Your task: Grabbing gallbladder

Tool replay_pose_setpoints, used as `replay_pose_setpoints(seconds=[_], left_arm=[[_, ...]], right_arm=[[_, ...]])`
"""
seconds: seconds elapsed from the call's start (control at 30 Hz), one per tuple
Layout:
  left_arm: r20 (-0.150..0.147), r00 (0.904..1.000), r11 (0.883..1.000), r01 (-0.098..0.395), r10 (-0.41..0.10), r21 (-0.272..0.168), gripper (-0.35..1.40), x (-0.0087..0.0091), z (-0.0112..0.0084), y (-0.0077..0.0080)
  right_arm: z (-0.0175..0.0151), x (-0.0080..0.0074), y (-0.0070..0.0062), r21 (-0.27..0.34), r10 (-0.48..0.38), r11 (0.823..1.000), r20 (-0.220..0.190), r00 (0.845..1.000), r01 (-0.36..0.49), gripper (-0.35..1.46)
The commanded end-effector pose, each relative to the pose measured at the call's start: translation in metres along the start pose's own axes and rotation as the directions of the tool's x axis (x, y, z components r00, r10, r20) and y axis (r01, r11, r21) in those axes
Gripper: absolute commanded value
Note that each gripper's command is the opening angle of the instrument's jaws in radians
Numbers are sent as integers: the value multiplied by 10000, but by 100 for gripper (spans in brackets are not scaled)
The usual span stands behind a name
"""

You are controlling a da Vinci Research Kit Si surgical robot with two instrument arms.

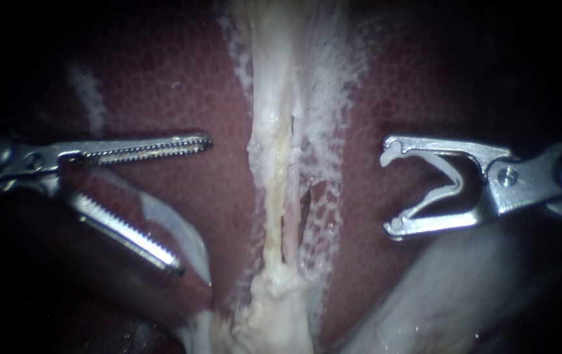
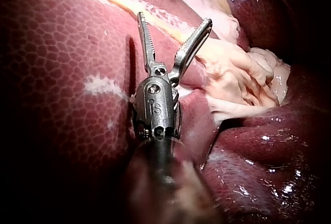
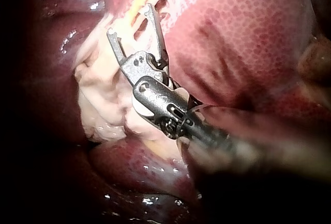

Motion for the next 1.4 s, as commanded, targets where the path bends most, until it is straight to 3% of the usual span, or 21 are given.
replay_pose_setpoints(seconds=[0.03, 0.1, 0.27, 0.43, 0.77, 1.07, 1.4], left_arm=[[2, 10000, 10000, 0, 0, 6, 112, 0, 0, 0], [7, 10000, 10000, 3, -3, 37, 112, -1, 0, 0], [-38, 10000, 9991, 63, -65, -414, 110, -8, -4, 6], [6, 9976, 9950, 696, -697, -722, 107, -13, 5, 10], [-497, 9868, 9791, 1457, -1540, -1419, 100, 1, 32, 17], [-670, 9787, 9688, 1805, -1940, -1696, 93, 11, 45, 27], [-581, 9658, 9534, 2382, -2525, -1850, 73, 12, 57, 28]], right_arm=[[0, 0, 0, -1, 2, 10000, 1, 10000, -2, 60], [0, 0, 0, -2, 2, 10000, 1, 10000, -2, 60], [0, 0, -1, 1, 1, 10000, 0, 10000, -1, 60], [-1, 1, -1, 5, -1, 10000, -2, 10000, 1, 60], [-1, 1, -2, 7, -2, 10000, -3, 10000, 2, 60], [-1, 1, -2, 7, -2, 10000, -2, 10000, 2, 60], [-1, 1, -2, 6, -1, 10000, -2, 10000, 1, 60]])
